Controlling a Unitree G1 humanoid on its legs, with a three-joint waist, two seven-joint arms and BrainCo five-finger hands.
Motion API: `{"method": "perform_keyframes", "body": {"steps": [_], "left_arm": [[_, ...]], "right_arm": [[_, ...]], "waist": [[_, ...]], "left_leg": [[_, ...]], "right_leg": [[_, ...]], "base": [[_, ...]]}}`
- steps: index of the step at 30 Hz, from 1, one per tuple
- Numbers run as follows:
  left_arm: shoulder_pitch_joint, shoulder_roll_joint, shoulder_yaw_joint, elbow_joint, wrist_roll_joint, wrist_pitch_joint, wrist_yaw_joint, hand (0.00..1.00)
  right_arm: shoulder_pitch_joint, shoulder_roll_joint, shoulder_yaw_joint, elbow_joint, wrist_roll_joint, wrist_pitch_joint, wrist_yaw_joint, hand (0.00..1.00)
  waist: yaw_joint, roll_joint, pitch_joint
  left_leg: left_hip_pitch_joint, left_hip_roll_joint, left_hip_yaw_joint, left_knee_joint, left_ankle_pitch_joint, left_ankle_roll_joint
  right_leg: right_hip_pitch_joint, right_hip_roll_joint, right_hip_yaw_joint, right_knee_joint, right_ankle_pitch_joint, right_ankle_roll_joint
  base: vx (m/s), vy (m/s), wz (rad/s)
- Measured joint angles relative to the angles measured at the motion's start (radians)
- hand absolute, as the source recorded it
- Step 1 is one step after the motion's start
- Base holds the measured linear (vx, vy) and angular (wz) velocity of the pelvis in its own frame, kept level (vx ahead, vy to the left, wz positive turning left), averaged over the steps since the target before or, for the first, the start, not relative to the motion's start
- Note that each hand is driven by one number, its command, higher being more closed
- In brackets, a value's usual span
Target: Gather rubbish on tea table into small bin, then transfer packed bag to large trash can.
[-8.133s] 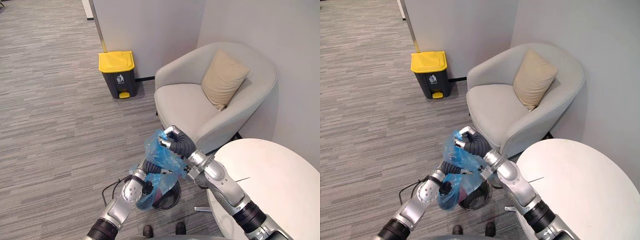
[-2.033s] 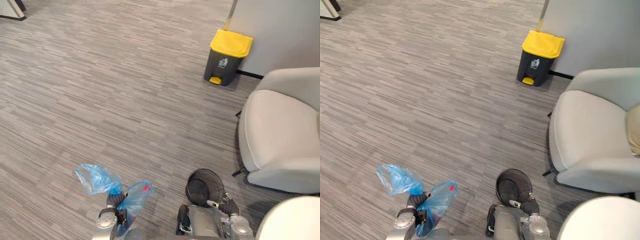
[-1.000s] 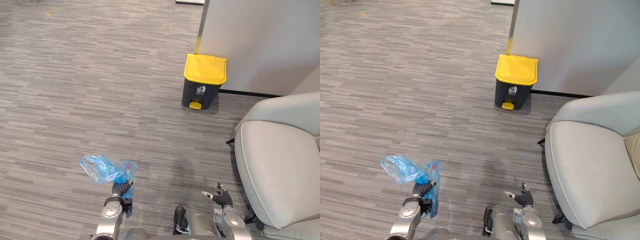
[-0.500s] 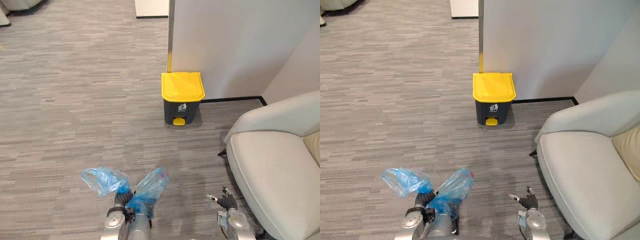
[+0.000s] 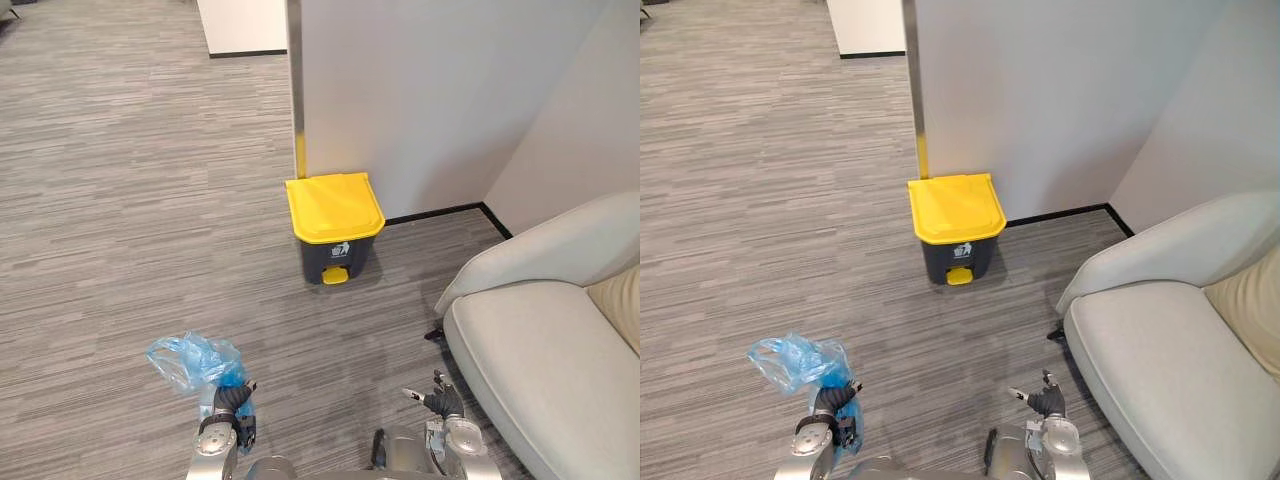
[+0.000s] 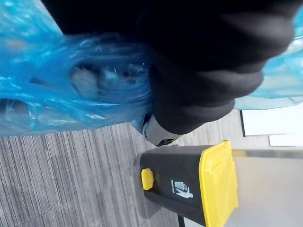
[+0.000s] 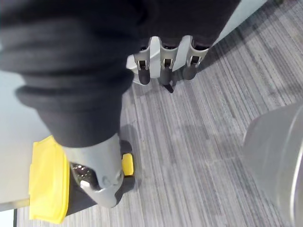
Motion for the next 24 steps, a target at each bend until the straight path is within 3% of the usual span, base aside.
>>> {"method": "perform_keyframes", "body": {"steps": [2,5,7,8,10,11,13,16,17,18,20,24], "left_arm": [[-0.018,-0.012,-0.002,0.015,0.001,0.000,-0.005,1.00],[-0.044,-0.039,-0.003,0.015,0.001,0.000,-0.009,1.00],[-0.056,-0.057,-0.002,0.014,0.002,-0.001,-0.010,1.00],[-0.048,-0.064,-0.002,0.013,0.002,-0.001,-0.017,1.00],[-0.026,-0.065,-0.003,0.011,0.002,-0.001,-0.029,1.00],[-0.023,-0.065,-0.002,0.011,0.002,-0.001,-0.029,1.00],[-0.018,-0.064,-0.002,0.004,0.002,-0.001,-0.029,1.00],[-0.016,-0.064,-0.001,0.002,0.002,0.000,-0.029,1.00],[-0.016,-0.064,-0.001,0.003,0.002,0.000,-0.029,1.00],[-0.017,-0.062,0.000,0.005,0.002,0.001,-0.028,1.00],[-0.019,-0.052,0.001,0.006,0.002,0.001,-0.027,1.00],[-0.007,-0.049,-0.010,0.005,0.002,0.002,-0.025,1.00]], "right_arm": [[-0.009,-0.010,-0.009,0.009,0.000,0.001,-0.001,0.00],[-0.027,-0.019,-0.026,0.030,0.002,0.003,-0.001,0.00],[-0.001,-0.006,-0.027,0.033,0.005,0.003,-0.001,0.00],[0.006,-0.002,-0.016,0.035,0.011,0.001,0.000,0.00],[-0.007,-0.001,-0.006,0.036,0.023,-0.001,0.000,0.00],[-0.009,-0.001,-0.006,0.036,0.029,-0.001,-0.001,0.00],[-0.008,-0.001,-0.006,0.037,0.041,0.000,-0.001,0.00],[-0.015,-0.001,-0.014,0.036,0.041,0.000,-0.003,0.00],[-0.017,-0.002,-0.025,0.036,0.041,0.000,-0.004,0.00],[-0.019,0.004,-0.042,0.045,0.041,0.001,-0.005,0.00],[-0.017,0.022,-0.043,0.043,0.040,0.004,-0.004,0.00],[-0.019,0.024,-0.041,0.042,0.039,0.004,-0.002,0.00]], "waist": [[0.005,0.037,0.002],[-0.016,0.057,0.010],[-0.013,0.060,0.014],[-0.007,0.059,0.014],[-0.001,0.063,0.017],[0.001,0.062,0.017],[0.022,0.053,0.018],[0.026,0.049,0.021],[0.026,0.050,0.018],[0.038,0.046,0.015],[0.043,0.011,-0.009],[0.045,0.010,-0.008]], "left_leg": [[0.009,0.022,-0.046,-0.038,0.019,-0.026],[0.003,0.048,-0.112,-0.008,0.062,-0.043],[-0.086,0.092,-0.187,0.256,0.133,-0.049],[-0.168,0.118,-0.209,0.450,0.201,-0.052],[-0.295,0.149,-0.206,0.654,0.188,-0.035],[-0.326,0.149,-0.197,0.667,0.181,-0.023],[-0.397,0.141,-0.149,0.594,0.156,0.012],[-0.427,0.092,-0.096,0.258,0.157,0.023],[-0.420,0.082,-0.090,0.180,0.174,0.017],[-0.393,0.066,-0.074,0.114,0.284,0.056],[-0.382,0.029,-0.039,0.118,0.239,0.076],[-0.296,-0.009,0.026,0.134,0.151,0.113]], "right_leg": [[0.002,0.027,-0.022,-0.005,-0.030,-0.020],[0.044,0.038,-0.067,-0.018,-0.077,-0.034],[0.147,0.064,-0.110,-0.087,-0.083,-0.042],[0.213,0.079,-0.117,-0.131,-0.085,-0.049],[0.291,0.103,-0.109,-0.190,-0.094,-0.063],[0.310,0.106,-0.104,-0.207,-0.097,-0.070],[0.353,0.105,-0.088,-0.257,-0.096,-0.067],[0.409,0.082,-0.073,-0.297,-0.099,-0.023],[0.413,0.080,-0.067,-0.300,-0.104,-0.007],[0.416,0.074,-0.031,-0.300,-0.120,0.023],[0.422,0.030,0.005,-0.300,-0.130,0.042],[0.373,-0.029,0.079,-0.084,-0.127,0.071]], "base": [[0.30,-0.163,0.09],[0.34,-0.198,0.34],[0.28,-0.199,0.43],[0.25,-0.138,0.03],[0.25,-0.065,-0.14],[0.22,0.023,-0.23],[0.21,0.074,-0.22],[0.29,0.157,-0.10],[0.36,0.268,-0.32],[0.29,0.228,-0.34],[0.34,0.226,-0.26],[0.32,0.227,-0.26]]}}
